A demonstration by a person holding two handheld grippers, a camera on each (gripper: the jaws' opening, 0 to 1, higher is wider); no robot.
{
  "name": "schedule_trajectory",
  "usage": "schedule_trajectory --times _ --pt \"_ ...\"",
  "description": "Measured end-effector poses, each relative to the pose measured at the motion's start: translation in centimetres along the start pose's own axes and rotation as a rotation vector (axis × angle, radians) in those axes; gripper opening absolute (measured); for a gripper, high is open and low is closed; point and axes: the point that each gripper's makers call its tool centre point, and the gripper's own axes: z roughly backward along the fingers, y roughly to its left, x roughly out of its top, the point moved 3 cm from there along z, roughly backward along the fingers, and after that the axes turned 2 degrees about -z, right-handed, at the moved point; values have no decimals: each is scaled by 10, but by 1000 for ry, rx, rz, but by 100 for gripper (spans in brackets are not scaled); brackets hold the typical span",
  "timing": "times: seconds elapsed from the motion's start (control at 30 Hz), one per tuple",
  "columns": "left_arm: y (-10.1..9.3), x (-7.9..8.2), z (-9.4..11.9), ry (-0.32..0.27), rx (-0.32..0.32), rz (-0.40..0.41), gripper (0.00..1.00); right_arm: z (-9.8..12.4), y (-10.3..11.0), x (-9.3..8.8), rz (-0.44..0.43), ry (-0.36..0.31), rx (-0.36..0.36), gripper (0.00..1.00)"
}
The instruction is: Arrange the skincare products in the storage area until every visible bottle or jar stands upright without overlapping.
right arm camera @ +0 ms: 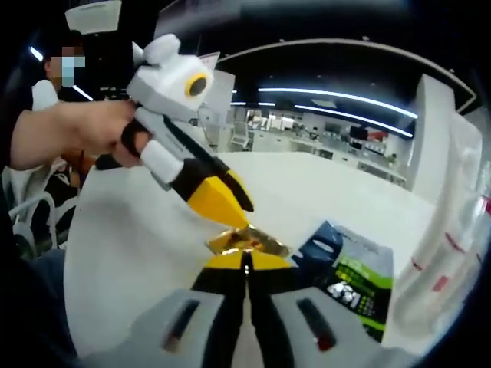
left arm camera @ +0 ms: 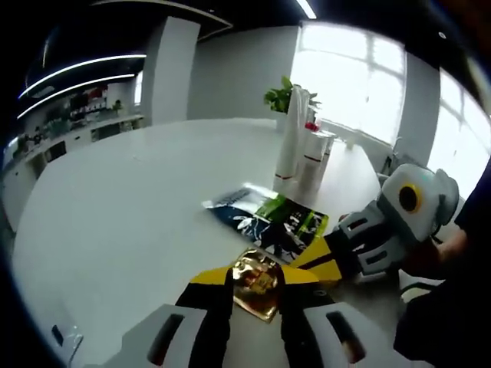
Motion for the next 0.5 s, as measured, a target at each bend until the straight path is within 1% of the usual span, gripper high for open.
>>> schedule_trajectory --times 0.07,0.2,0.33,0.4,0.5 --pt "-1 0 2 -8 3 24 27 2 0 2 1 -8 1 3" --pt "-3 1 6 -41 15 44 40 3 2 2 -15 -7 12 5" --pt "-3 1 13 -62 23 64 45 6 4 6 -25 -27 12 6" --pt "-3 0 18 -73 31 84 50 7 5 9 -38 -38 13 7" --pt "-1 -1 27 -101 50 105 51 7 7 11 -47 -44 26 10"
